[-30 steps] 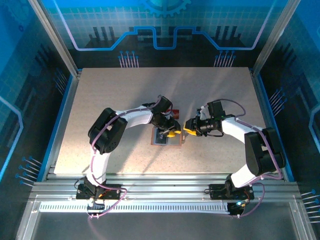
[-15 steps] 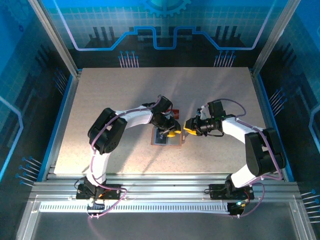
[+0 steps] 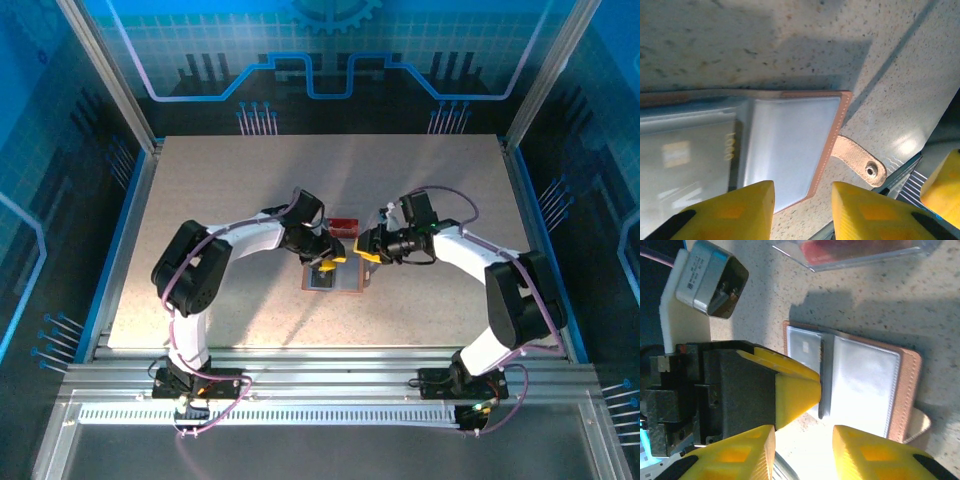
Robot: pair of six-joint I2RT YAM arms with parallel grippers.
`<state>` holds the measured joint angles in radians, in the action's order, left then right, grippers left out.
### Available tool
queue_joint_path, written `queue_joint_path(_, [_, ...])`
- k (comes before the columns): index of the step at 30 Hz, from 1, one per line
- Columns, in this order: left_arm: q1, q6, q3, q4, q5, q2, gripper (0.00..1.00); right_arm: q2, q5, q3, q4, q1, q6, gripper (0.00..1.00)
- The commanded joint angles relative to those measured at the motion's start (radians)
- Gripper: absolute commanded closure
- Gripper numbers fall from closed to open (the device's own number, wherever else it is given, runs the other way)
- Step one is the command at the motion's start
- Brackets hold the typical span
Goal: Take the credit cards out of the card holder
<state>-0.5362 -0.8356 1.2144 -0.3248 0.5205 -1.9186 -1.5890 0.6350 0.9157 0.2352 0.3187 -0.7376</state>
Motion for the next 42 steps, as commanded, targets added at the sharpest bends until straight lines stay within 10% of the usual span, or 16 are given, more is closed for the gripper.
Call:
queue_joint_path(1, [0.023,0.018,-0.052,0.025,0.003,0.061,0.65,-0.026,-0.022,0.037,0.034,0.034,-0.012,0.64])
queue_joint_path(19, [0.106,0.032,-0.228,0.100,0.038,0.155,0.66,-0.145,-0.080,0.109,-0.004,0.191,-0.080,0.64])
queue_joint_path(42, [0.124,0.049,-0.260,0.095,0.049,0.121,0.92,-0.271,-0.075,0.130,-0.076,0.243,-0.114,0.65])
